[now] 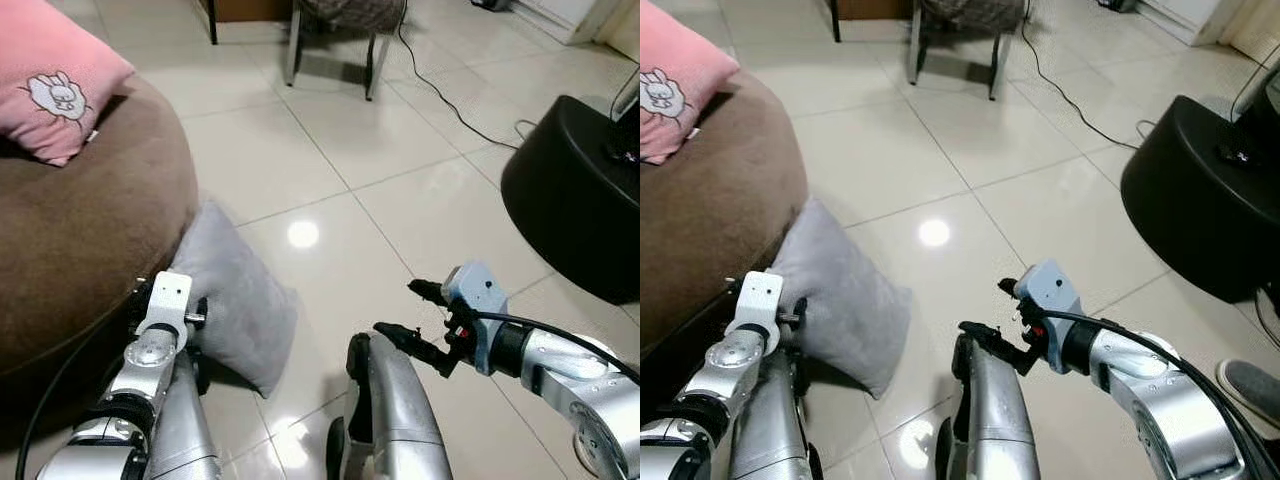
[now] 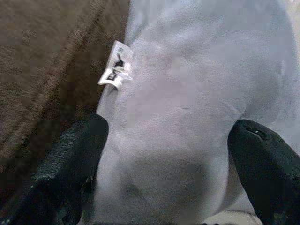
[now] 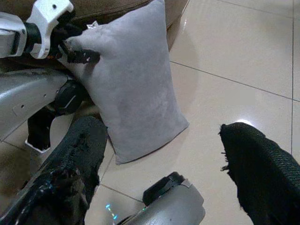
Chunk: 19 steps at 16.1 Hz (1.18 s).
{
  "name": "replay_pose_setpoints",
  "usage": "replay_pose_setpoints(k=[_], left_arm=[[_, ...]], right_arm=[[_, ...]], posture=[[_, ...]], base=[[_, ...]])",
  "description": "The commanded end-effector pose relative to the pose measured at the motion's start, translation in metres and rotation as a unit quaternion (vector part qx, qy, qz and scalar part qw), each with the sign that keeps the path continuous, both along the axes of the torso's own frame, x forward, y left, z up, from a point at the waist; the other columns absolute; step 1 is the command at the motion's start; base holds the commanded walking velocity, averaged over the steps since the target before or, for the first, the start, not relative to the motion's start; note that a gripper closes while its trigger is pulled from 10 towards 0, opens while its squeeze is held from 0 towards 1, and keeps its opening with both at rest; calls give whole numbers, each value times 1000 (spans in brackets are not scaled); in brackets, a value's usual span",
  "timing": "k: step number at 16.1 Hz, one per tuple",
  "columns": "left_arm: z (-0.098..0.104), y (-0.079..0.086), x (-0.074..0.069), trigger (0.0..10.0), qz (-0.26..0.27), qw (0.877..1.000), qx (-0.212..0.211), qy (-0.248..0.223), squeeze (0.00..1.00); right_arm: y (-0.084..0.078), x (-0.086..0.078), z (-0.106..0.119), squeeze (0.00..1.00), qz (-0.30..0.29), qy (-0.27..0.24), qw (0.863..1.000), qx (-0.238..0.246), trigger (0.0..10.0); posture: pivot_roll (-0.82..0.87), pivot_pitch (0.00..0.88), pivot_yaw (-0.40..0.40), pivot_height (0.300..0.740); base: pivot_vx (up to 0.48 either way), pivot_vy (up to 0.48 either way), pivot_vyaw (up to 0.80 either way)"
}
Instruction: Move the pillow to the sofa from floor
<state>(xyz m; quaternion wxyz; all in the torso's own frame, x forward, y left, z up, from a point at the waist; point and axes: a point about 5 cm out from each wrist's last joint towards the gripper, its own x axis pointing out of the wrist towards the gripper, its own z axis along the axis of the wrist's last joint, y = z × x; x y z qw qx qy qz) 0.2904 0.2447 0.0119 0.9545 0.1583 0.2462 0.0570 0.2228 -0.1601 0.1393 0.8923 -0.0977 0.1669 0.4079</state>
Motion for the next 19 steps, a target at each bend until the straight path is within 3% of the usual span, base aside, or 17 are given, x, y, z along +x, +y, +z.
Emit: replay_pose_setpoints(k=[1, 2, 3, 19], left_arm=[[-6, -7, -2, 7294, -26, 999, 24, 23, 0], [-8, -8, -3, 7294, -34, 999, 28, 29, 0], [-11, -11, -4, 0, -40, 998, 30, 38, 0], [-9, -8, -3, 0, -38, 998, 24, 37, 0]], right_arm=[[-3, -5, 0, 0, 2, 12, 1000, -8, 10000], [-2, -5, 0, 0, 4, 13, 1000, -9, 10000], [-1, -5, 0, 0, 8, 16, 1000, -7, 10000], [7, -1, -3, 0, 23, 21, 1000, -4, 10000]], posture=[[-191, 166, -163, 491], [-190, 165, -163, 491], [-189, 164, -164, 491], [-165, 128, -161, 491]], base=[[0, 0, 0], [0, 0, 0], [0, 0, 0], [0, 0, 0]])
